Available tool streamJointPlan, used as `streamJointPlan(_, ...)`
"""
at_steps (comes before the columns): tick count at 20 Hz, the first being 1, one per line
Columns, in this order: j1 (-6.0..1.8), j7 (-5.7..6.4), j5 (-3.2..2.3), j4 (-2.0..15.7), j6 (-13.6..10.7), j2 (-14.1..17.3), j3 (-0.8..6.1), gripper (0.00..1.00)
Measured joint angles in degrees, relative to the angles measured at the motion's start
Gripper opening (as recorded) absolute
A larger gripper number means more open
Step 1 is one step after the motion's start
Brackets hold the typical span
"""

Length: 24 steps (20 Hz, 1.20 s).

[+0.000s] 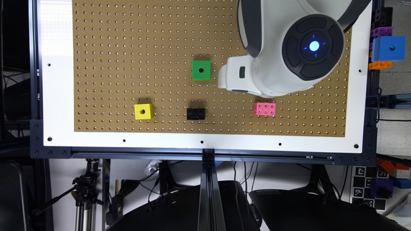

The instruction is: Pick up pink block.

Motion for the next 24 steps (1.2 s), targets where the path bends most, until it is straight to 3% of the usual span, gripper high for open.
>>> streamJointPlan(3,0.03,-0.01,0.0,-0.03,0.0,0.0,0.17,1.0)
streamJointPlan(8,0.05,0.05,0.02,0.95,0.1,0.1,1.17,1.0)
streamJointPlan(10,0.08,0.13,0.03,3.17,0.1,1.3,1.67,1.0)
streamJointPlan(12,0.1,0.22,0.03,6.83,-0.1,3.9,2.19,1.0)
streamJointPlan(17,0.18,0.22,0.02,15.69,-1.4,11.2,2.68,1.0)
streamJointPlan(19,0.28,0.28,0.02,17.23,-2.1,12.2,2.95,1.0)
streamJointPlan(24,0.31,0.3,0.02,17.49,-2.6,12.3,3.17,1.0)
